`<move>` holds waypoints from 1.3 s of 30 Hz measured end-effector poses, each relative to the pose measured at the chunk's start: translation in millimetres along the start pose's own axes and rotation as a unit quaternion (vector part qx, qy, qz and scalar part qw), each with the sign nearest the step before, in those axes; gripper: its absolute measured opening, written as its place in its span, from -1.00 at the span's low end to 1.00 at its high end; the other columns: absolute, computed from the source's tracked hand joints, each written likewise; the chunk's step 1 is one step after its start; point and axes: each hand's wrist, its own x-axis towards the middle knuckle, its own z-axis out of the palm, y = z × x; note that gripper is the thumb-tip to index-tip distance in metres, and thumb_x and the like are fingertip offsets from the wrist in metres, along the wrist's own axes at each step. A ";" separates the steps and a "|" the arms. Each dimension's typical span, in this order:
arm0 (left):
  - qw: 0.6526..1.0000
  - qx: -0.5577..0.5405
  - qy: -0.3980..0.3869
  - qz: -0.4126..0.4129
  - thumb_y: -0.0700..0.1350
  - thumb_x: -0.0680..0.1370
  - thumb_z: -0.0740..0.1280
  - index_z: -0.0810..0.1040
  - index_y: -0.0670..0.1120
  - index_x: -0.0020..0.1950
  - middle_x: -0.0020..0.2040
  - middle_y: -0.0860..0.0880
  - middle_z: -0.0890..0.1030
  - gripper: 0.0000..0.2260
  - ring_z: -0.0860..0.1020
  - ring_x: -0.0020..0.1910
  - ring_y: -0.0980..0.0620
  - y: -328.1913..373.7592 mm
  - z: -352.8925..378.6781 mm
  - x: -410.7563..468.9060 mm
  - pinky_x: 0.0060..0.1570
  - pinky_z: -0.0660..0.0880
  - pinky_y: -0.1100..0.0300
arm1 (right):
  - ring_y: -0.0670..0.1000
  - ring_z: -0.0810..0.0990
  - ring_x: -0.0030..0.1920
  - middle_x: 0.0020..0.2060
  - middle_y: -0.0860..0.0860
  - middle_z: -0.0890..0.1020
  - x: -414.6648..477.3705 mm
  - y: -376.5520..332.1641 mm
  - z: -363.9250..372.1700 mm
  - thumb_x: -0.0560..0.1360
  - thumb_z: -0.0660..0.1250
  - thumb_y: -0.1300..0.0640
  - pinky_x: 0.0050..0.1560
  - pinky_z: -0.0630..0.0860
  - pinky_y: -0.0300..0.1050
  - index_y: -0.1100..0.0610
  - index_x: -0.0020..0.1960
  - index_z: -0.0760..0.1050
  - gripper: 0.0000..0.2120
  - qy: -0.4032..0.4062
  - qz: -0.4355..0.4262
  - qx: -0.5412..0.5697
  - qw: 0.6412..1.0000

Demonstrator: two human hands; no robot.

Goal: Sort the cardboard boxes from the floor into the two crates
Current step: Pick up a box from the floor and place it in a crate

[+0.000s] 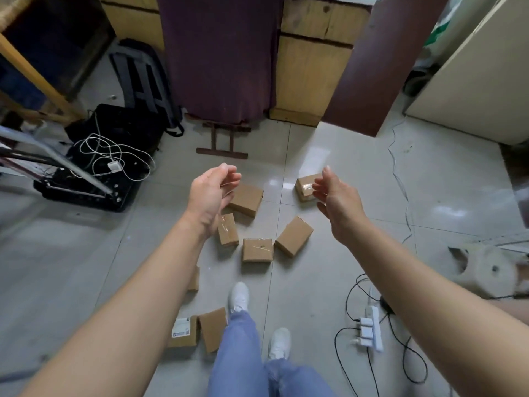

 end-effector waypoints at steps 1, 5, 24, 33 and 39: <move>1.000 0.001 0.003 -0.004 -0.08 0.62 0.17 0.56 -0.07 -0.05 -0.06 -0.04 0.61 -0.81 0.56 0.04 -0.01 1.9 -2.3 13.1 0.20 0.43 0.08 | 0.01 0.57 0.10 -0.02 0.00 0.60 10.1 -2.3 8.8 0.58 0.16 -0.18 0.28 0.42 0.01 0.10 0.03 0.52 -0.63 -0.004 0.002 -0.002 1.000; 0.999 0.013 0.022 -0.021 -0.10 0.60 0.19 0.56 -0.07 -0.07 -0.08 -0.05 0.60 -0.83 0.55 0.02 0.00 5.3 -17.2 82.2 0.13 0.47 0.15 | 0.00 0.54 -0.02 -0.09 0.00 0.58 61.7 -7.9 58.6 0.57 0.17 -0.18 0.13 0.43 -0.07 0.07 -0.08 0.52 -0.66 -0.017 0.016 -0.010 1.000; 0.931 0.342 0.073 -0.107 0.06 0.58 0.25 0.49 -0.16 0.25 0.20 -0.08 0.53 -0.64 0.46 0.17 -0.06 -336.9 -76.8 499.4 0.09 0.34 0.19 | 0.12 0.49 0.15 0.21 0.11 0.53 459.0 291.1 238.7 0.58 0.16 -0.18 0.03 0.30 -0.11 0.27 0.28 0.42 -0.45 -0.015 0.144 -0.119 0.982; 0.929 0.334 0.071 -0.143 0.12 0.58 0.21 0.21 -0.19 0.49 0.47 -0.13 0.32 -0.41 0.31 0.42 -0.11 -458.1 -105.0 593.3 0.39 0.23 0.07 | 0.04 0.43 0.30 0.35 -0.02 0.43 544.7 407.1 277.5 0.53 0.16 -0.28 0.33 0.36 -0.02 0.09 0.48 0.25 -0.34 -0.078 0.255 -0.043 0.963; 0.958 0.220 0.082 -0.166 0.15 0.56 0.22 0.38 -0.09 0.37 0.34 -0.03 0.47 -0.53 0.44 0.26 -0.02 -435.0 -92.8 576.9 0.17 0.27 0.17 | 0.02 0.37 0.40 0.43 -0.03 0.39 538.1 373.4 275.3 0.54 0.16 -0.27 0.44 0.26 0.04 0.09 0.48 0.27 -0.36 -0.085 0.237 0.005 0.968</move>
